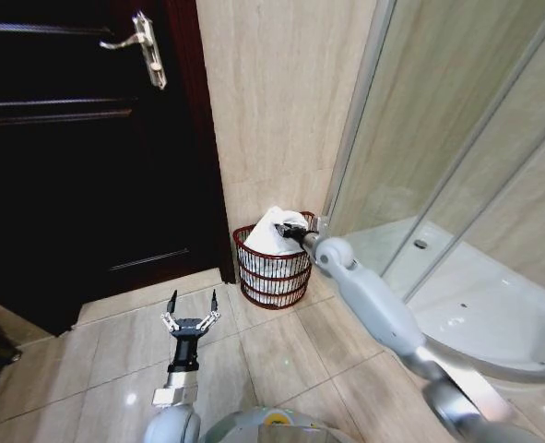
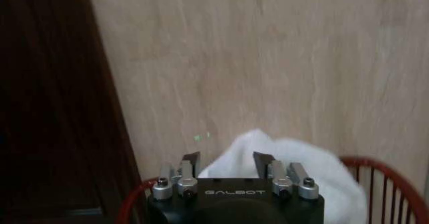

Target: Discard the used towel into the hamper.

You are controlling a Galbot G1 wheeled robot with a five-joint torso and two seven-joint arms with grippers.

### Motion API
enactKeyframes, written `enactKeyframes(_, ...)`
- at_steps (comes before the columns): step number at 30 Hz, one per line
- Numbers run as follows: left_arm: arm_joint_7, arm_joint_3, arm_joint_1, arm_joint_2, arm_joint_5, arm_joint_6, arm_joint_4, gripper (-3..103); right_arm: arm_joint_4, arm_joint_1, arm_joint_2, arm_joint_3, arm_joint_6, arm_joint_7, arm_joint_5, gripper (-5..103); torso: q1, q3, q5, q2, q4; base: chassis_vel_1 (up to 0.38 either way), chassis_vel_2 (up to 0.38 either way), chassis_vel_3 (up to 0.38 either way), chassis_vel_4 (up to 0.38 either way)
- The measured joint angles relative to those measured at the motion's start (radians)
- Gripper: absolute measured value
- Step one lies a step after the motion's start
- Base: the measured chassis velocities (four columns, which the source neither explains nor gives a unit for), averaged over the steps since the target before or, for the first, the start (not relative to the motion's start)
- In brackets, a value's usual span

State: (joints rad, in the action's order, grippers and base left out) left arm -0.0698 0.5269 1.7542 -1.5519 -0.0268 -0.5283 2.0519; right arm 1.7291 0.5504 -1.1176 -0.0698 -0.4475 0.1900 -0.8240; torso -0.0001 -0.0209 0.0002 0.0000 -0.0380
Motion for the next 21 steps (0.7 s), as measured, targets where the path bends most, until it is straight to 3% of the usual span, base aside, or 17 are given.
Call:
enactKeyframes(2, 0.001, -0.004, 0.000, 0.000, -0.001, 0.015, 0.004, 100, 0.040, 0.029, 0.019, 0.015, 0.032, -0.010, 0.037, 66, 0.000, -0.001, -0.0001, 0.001, 0.0000, 0.000, 0.000, 0.000, 0.000)
enactKeyframes(4, 0.001, -0.004, -0.001, 0.000, -0.004, 0.023, 0.007, 100, 0.058, 0.046, 0.027, 0.026, 0.057, -0.020, 0.065, 66, 0.000, -0.002, 0.0000, 0.003, 0.0001, 0.000, 0.000, 0.000, 0.000)
enactKeyframes(7, -0.001, -0.005, -0.003, -0.001, -0.005, 0.049, 0.016, 100, 0.103, 0.099, 0.039, 0.068, 0.126, -0.033, 0.139, 82, 0.001, -0.011, 0.0000, 0.014, 0.0000, 0.000, 0.000, 0.000, 0.000)
enactKeyframes(11, -0.009, -0.005, -0.010, -0.003, -0.007, 0.073, 0.019, 100, 0.168, 0.189, 0.040, 0.157, 0.139, -0.033, 0.175, 97, 0.001, -0.028, -0.0001, 0.032, 0.0000, 0.000, 0.000, 0.000, 0.000)
enactKeyframes(15, -0.014, -0.008, -0.017, -0.005, -0.007, 0.084, 0.017, 100, 0.194, 0.265, 0.036, 0.217, 0.156, -0.041, 0.215, 100, 0.002, -0.041, 0.0000, 0.044, 0.0003, 0.000, 0.000, 0.000, 0.000)
enactKeyframes(21, -0.020, -0.013, -0.030, -0.007, -0.013, 0.094, 0.004, 100, 0.225, 0.417, 0.007, 0.294, 0.249, -0.048, 0.353, 100, 0.004, -0.067, -0.0001, 0.073, 0.0002, 0.000, 0.000, 0.000, 0.000)
